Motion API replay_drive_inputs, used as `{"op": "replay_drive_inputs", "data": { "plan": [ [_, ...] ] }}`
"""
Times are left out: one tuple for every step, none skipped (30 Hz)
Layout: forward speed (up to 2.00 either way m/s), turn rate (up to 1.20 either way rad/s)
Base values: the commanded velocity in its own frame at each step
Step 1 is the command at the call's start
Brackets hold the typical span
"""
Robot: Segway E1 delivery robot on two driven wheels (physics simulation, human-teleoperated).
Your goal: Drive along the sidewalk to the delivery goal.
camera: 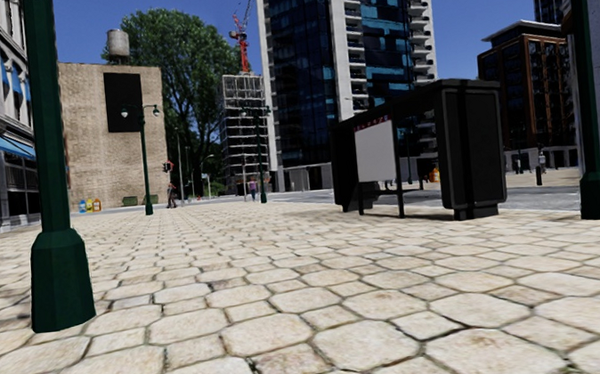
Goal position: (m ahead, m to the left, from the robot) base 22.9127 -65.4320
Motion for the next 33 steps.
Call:
{"op": "replay_drive_inputs", "data": {
  "plan": [
    [1.96, 0.31],
    [1.96, 0.31],
    [1.96, 0.31],
    [1.96, 0.31],
    [1.96, 0.31],
    [1.96, 0.31],
    [1.96, 0.31],
    [1.96, 0.31],
    [1.96, 0.31],
    [1.96, 0.31],
    [1.96, 0.31],
    [1.96, 0.31],
    [1.96, 0.31],
    [1.96, 0.31],
    [1.96, 0.0],
    [1.96, 0.0],
    [1.96, 0.0],
    [1.96, 0.0],
    [1.96, 0.0],
    [1.96, 0.0],
    [1.96, 0.0],
    [1.96, 0.0],
    [1.96, 0.0],
    [1.96, 0.0],
    [1.97, 0.0],
    [2.0, 0.0],
    [2.0, 0.0],
    [2.0, 0.0],
    [2.0, 0.0],
    [2.0, 0.0],
    [2.0, 0.0],
    [2.0, 0.0],
    [2.0, 0.0]
  ]
}}
